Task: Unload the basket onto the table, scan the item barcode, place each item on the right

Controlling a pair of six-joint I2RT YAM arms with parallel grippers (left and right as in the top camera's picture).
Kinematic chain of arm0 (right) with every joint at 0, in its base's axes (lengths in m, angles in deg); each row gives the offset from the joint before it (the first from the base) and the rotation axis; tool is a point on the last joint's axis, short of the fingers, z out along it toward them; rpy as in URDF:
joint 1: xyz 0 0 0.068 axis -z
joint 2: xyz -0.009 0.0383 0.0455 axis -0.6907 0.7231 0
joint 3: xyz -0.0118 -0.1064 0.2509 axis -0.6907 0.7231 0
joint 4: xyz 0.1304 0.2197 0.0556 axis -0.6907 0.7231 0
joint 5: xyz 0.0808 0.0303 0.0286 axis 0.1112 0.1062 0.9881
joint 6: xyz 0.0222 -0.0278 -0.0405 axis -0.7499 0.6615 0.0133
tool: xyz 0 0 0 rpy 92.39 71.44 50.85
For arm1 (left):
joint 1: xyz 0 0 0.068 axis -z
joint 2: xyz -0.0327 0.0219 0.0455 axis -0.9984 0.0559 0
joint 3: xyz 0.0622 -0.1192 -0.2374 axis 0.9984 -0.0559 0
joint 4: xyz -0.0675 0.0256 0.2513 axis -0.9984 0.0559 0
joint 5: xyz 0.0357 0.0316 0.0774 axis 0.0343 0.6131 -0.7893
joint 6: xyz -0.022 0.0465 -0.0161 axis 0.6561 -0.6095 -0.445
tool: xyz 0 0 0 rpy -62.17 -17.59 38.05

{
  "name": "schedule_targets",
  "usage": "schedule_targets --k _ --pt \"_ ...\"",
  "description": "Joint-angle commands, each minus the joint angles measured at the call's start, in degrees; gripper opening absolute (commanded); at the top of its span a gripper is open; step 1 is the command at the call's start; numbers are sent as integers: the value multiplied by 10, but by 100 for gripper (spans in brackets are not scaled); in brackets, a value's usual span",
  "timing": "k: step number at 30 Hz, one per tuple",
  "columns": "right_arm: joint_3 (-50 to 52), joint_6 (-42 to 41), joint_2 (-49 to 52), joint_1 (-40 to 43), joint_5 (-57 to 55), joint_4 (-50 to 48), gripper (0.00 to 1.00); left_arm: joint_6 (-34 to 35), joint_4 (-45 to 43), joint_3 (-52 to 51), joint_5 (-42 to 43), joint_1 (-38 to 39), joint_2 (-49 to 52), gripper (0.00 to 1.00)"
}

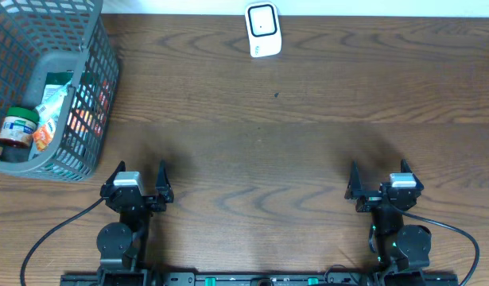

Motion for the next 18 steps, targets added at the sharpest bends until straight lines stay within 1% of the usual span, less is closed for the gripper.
schedule_targets --k 1,14,18 --pt "0 3 -3 3 1 2 99 -10 23 -9 -3 -4 0 86" --pt "0 3 -3 3 1 2 99 -9 21 -9 -2 -4 0 86" --pt "0 3 -3 3 1 2 99 2 15 -8 56 -4 0 86"
